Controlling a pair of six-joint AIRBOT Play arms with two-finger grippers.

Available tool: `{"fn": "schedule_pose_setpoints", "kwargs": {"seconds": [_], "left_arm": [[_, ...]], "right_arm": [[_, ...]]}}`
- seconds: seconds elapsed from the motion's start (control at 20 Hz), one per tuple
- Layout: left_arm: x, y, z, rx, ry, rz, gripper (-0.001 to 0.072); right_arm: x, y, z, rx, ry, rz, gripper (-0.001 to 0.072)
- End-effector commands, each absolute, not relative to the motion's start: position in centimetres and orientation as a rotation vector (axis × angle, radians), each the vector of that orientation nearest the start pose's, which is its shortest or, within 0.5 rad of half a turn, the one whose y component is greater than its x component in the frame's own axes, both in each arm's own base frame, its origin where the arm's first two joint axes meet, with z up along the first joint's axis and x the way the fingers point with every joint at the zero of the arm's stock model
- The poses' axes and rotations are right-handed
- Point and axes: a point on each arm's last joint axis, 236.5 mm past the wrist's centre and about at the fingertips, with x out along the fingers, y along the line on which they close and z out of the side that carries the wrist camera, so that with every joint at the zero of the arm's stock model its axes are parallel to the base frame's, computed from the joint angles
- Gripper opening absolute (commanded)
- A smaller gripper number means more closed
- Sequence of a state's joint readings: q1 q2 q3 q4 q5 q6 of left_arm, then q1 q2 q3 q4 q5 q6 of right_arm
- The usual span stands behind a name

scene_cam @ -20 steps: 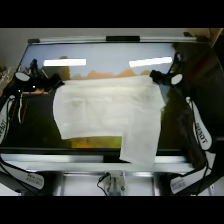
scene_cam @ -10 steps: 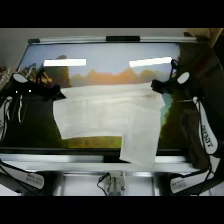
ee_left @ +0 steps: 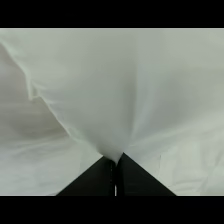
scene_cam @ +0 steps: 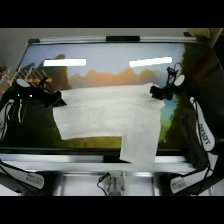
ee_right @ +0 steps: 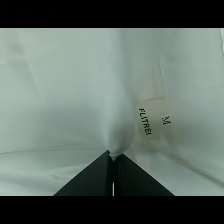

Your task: Fold the shirts.

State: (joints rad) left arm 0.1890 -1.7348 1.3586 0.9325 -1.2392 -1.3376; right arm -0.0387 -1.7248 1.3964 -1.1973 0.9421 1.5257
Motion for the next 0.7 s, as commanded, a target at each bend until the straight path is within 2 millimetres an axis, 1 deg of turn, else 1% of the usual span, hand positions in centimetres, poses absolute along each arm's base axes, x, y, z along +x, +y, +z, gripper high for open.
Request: {"fn": "schedule_pose_setpoints", "kwargs": {"seconds": [0.0, 0.1, 0.25, 0.3, 0.35, 0.4, 0.45, 0.5, 0.55, 0.6, 0.65], "left_arm": [[43.1, -5.2, -7.2, -0.6, 1.445, -0.325, 0.0026], [42.8, -5.8, -7.5, -0.596, 1.467, -0.337, 0.0027], [42.6, -6.6, -8.1, -0.591, 1.486, -0.347, 0.0029], [42.6, -6.6, -8.1, -0.608, 1.49, -0.331, 0.0077], [42.6, -6.3, -7.8, -0.634, 1.497, -0.311, 0.0283], [42.4, -5.8, -7.1, -0.652, 1.508, -0.308, 0.0506], [42.2, -5.1, -6.0, -0.655, 1.518, -0.32, 0.0536], [41.9, -4.1, -4.8, -0.655, 1.528, -0.324, 0.0534], [41.5, -2.6, -3.5, -0.649, 1.54, -0.298, 0.0534], [40.4, -1.0, -2.3, -0.622, 1.559, -0.269, 0.0534], [38.9, 0.5, -1.5, -0.586, 1.585, -0.237, 0.0534]], "right_arm": [[48.1, 4.7, -8.0, 0.356, 1.285, 0.101, 0.0063], [48.0, 4.6, -8.2, 0.359, 1.293, 0.09, 0.0065], [48.0, 4.9, -8.4, 0.37, 1.298, 0.081, 0.0092], [48.0, 5.0, -8.2, 0.378, 1.297, 0.084, 0.0236], [47.9, 5.2, -7.7, 0.391, 1.297, 0.094, 0.0466], [47.8, 5.0, -6.7, 0.389, 1.296, 0.099, 0.0497], [47.5, 4.5, -5.1, 0.375, 1.291, 0.106, 0.0497], [47.1, 3.7, -3.5, 0.347, 1.291, 0.104, 0.0497], [46.0, 2.2, -1.9, 0.297, 1.304, 0.086, 0.0497], [44.4, 0.3, -0.5, 0.241, 1.335, 0.053, 0.0497], [42.4, -1.6, 0.5, 0.191, 1.382, 0.015, 0.0497]]}}
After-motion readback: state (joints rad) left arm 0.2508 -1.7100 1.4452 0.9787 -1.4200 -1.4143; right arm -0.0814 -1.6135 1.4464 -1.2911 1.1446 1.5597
